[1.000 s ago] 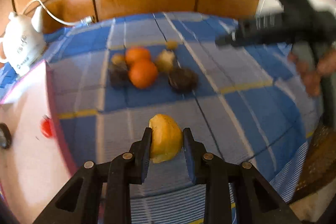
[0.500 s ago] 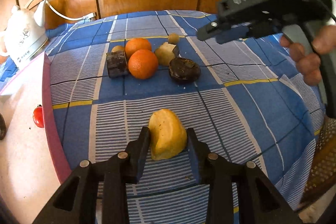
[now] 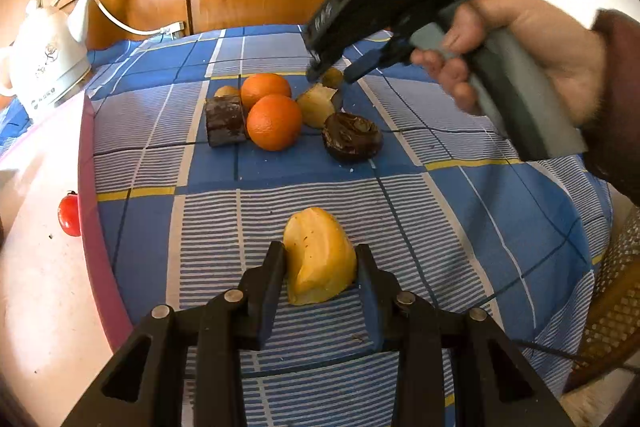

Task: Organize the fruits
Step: 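Place the yellow chunk in the tray with the left gripper while the right grasps a small yellow fruit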

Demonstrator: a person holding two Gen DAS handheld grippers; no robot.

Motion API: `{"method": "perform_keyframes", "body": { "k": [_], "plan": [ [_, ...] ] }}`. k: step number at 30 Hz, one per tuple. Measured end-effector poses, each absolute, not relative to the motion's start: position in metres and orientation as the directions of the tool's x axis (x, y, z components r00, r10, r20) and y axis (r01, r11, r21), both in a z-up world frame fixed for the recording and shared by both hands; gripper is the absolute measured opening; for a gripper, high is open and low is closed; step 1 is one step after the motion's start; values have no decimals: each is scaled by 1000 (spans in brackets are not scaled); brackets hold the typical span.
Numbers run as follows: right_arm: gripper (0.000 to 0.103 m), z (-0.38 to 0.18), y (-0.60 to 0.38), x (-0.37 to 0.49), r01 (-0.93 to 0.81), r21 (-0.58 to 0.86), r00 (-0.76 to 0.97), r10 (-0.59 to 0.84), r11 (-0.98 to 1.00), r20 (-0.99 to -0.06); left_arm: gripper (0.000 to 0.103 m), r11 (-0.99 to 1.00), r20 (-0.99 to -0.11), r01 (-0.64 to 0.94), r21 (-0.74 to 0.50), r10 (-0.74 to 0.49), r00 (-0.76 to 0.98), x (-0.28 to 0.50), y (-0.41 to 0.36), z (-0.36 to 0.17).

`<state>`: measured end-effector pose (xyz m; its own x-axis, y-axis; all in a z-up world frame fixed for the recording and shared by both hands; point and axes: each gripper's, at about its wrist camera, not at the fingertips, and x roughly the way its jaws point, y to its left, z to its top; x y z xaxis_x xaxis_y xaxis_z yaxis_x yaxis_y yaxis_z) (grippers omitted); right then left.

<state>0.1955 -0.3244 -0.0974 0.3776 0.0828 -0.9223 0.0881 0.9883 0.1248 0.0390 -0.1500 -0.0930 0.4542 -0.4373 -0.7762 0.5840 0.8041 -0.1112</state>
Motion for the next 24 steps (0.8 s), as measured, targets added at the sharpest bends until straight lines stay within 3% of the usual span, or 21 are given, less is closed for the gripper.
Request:
{"method": "perform_keyframes", "body": {
  "k": [11, 16, 24],
  "plan": [
    [24, -76, -345, 141, 2, 104, 384, 95, 995, -918, 35, 802, -775, 584, -127, -448, 446, 40, -148, -92],
    [24, -92, -365, 106, 9, 68, 321, 61, 998, -945, 35, 800, -776, 581, -147, -458, 434, 45, -147, -92],
    [25, -98, -381, 96, 25, 149, 349, 131, 988, -928, 30, 800, -779, 561, -213, -486, 397, 51, -141, -85]
  ]
}}
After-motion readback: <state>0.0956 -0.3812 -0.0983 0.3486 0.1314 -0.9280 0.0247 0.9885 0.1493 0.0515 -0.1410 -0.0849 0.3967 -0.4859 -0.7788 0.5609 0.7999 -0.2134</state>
